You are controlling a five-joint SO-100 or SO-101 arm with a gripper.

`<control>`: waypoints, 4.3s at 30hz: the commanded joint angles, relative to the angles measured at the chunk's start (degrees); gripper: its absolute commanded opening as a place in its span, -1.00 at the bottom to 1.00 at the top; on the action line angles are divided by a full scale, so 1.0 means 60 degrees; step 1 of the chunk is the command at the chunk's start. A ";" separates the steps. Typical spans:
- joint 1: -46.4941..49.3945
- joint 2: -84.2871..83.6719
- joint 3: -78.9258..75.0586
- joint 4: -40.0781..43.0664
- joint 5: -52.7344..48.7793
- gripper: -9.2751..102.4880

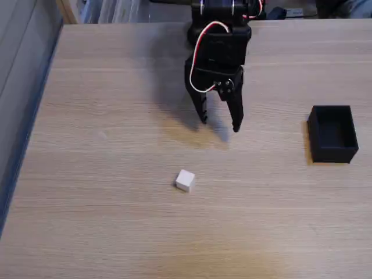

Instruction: Pick a white block and place it in the black box.

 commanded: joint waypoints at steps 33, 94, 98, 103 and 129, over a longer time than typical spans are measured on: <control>0.1157 -0.5303 -0.4775 -0.0835 -0.0586 -0.29; 0.0630 -0.2607 -0.4058 -0.0249 -0.3252 -0.83; -0.0352 -0.0381 -0.2520 0.0044 -0.3589 -0.83; -0.2168 0.2124 -0.0908 0.0293 -0.3647 -0.83; -0.7178 -0.0703 -0.2710 0.0146 -0.2681 -0.83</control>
